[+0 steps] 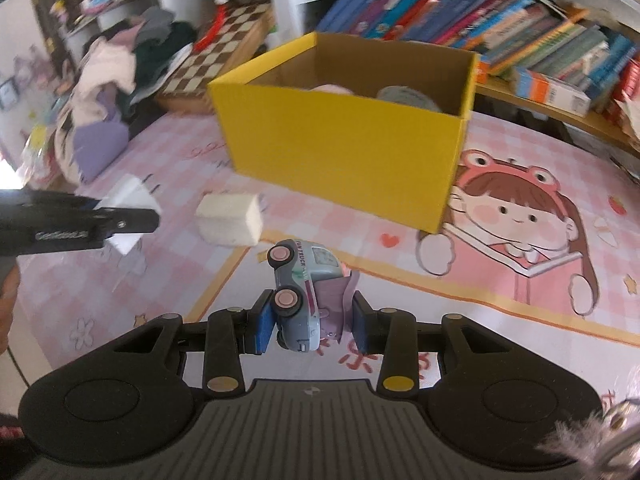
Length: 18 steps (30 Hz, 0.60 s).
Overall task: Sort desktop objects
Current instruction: 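Carry the car with the right tool and the plug with the left tool over the yellow box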
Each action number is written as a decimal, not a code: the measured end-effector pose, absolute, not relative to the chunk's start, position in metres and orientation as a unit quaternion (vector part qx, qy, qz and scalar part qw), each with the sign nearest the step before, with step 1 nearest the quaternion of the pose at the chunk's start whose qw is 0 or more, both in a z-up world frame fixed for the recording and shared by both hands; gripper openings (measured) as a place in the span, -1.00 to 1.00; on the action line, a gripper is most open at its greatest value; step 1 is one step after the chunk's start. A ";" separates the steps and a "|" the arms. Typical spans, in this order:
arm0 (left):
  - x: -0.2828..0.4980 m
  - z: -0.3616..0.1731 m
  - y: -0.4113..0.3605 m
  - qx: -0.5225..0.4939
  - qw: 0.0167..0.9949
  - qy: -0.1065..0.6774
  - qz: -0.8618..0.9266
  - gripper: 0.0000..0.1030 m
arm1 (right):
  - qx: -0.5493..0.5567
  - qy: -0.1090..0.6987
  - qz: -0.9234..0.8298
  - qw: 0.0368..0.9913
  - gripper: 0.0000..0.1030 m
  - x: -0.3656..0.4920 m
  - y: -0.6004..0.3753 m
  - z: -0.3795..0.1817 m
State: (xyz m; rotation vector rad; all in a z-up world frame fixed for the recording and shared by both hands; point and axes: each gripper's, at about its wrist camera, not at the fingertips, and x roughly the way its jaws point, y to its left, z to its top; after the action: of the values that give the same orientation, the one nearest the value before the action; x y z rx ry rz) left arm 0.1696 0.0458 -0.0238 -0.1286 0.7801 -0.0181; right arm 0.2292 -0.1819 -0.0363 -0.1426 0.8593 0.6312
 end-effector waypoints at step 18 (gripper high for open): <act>0.200 0.040 0.025 0.005 0.955 0.287 -0.076 -0.52 | -0.066 0.330 0.286 0.897 -0.30 0.250 -0.190 0.032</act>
State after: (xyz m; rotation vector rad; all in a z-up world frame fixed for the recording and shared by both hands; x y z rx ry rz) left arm 0.2003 0.0246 0.0401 0.0094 0.5819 -0.1543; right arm 0.2497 -0.1896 0.0322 -0.1372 0.6843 0.5920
